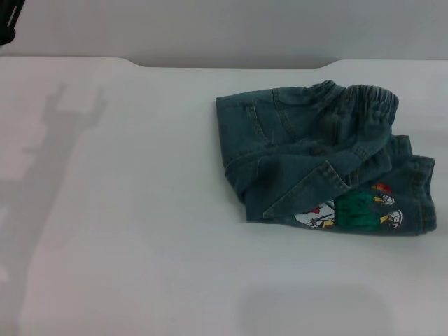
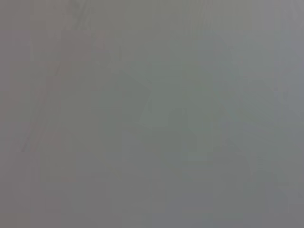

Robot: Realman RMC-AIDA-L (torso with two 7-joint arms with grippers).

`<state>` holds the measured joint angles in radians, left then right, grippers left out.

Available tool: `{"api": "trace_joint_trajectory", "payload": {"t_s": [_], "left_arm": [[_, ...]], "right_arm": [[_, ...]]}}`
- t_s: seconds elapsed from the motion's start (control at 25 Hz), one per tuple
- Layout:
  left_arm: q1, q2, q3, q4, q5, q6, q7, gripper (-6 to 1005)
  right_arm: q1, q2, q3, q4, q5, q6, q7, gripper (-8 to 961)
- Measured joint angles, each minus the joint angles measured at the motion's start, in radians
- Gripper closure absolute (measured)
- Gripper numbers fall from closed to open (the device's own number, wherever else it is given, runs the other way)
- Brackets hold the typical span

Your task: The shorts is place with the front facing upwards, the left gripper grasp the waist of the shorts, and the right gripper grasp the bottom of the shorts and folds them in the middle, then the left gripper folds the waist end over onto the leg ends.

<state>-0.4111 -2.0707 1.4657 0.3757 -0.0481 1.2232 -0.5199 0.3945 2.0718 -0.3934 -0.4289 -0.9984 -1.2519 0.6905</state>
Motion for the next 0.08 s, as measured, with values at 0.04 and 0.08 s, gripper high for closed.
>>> {"api": "trace_joint_trajectory", "payload": {"t_s": [0.04, 0.08], "left_arm": [[-0.001, 0.000, 0.010, 0.000, -0.003, 0.000, 0.000, 197], [-0.001, 0.000, 0.012, 0.000, -0.003, -0.001, 0.000, 197]], "right_arm": [[0.001, 0.000, -0.001, 0.009, 0.013, -0.008, -0.021, 493], [0.002, 0.000, -0.003, 0.014, 0.019, -0.013, -0.034, 493]]}}
